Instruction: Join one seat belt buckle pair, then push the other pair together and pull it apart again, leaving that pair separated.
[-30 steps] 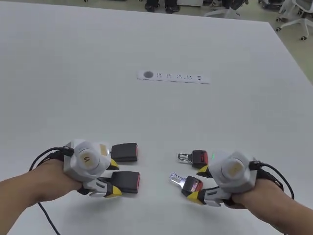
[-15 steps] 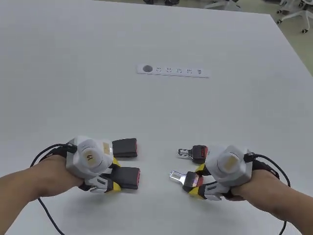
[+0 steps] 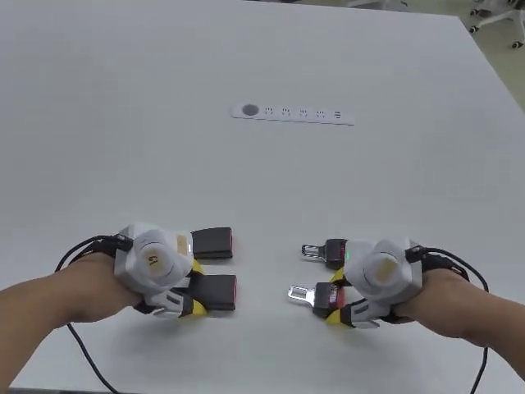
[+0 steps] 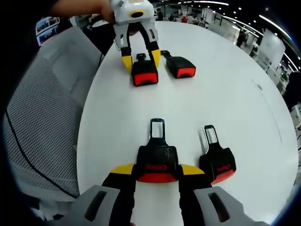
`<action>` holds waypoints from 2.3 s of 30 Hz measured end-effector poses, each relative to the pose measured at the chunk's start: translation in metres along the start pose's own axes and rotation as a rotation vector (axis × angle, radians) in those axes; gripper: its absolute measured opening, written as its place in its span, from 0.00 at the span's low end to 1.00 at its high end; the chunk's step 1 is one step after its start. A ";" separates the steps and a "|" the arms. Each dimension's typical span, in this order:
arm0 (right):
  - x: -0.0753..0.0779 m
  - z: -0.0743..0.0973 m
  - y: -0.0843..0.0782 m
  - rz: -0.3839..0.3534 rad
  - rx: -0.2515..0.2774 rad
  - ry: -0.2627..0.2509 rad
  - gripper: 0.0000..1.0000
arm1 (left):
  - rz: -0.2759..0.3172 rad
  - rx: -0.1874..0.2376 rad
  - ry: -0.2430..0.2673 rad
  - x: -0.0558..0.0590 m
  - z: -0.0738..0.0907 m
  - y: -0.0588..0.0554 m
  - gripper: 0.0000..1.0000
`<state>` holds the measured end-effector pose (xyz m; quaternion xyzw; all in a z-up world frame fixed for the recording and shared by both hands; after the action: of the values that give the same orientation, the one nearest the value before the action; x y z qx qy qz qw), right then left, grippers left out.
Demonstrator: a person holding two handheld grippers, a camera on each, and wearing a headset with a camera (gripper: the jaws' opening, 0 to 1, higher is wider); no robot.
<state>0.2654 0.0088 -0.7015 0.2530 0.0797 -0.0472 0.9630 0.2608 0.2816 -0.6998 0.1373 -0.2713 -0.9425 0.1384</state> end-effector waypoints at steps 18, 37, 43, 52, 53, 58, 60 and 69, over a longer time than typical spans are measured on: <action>-0.001 -0.006 0.011 0.017 -0.016 -0.010 0.32 | -0.017 -0.029 -0.012 -0.002 -0.002 0.001 0.34; -0.005 -0.030 0.058 0.075 0.024 0.019 0.32 | -0.027 -0.045 -0.017 -0.001 -0.002 0.003 0.34; -0.005 -0.037 0.065 0.081 0.030 0.028 0.32 | -0.042 -0.053 -0.020 -0.001 -0.002 0.004 0.34; -0.003 -0.040 0.075 0.115 0.028 0.038 0.32 | -0.057 -0.063 -0.028 -0.001 -0.002 0.007 0.34; -0.002 -0.041 0.076 0.117 0.028 0.038 0.32 | -0.057 -0.063 -0.028 -0.001 -0.002 0.007 0.34; 0.000 -0.047 0.079 0.110 0.046 0.046 0.32 | -0.055 -0.055 -0.031 -0.002 -0.003 0.005 0.33; 0.000 -0.047 0.079 0.101 0.051 0.052 0.32 | -0.056 -0.050 -0.033 -0.002 -0.003 0.004 0.33; 0.000 -0.046 0.081 0.133 0.040 0.068 0.31 | -0.114 -0.042 -0.060 -0.003 -0.004 0.005 0.32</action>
<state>0.2705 0.1018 -0.7022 0.2782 0.0943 0.0237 0.9556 0.2657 0.2770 -0.6997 0.1212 -0.2475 -0.9580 0.0793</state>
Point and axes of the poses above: the centre of the closed fingertips' face, and the gripper's own axes: z roughly backward along the fingers, x roughly to its right, y roughly out of its top, the point moved 9 cm from there along z, roughly backward along the fingers, and after that the axes turned 12 degrees about y, right-handed, at the moved point
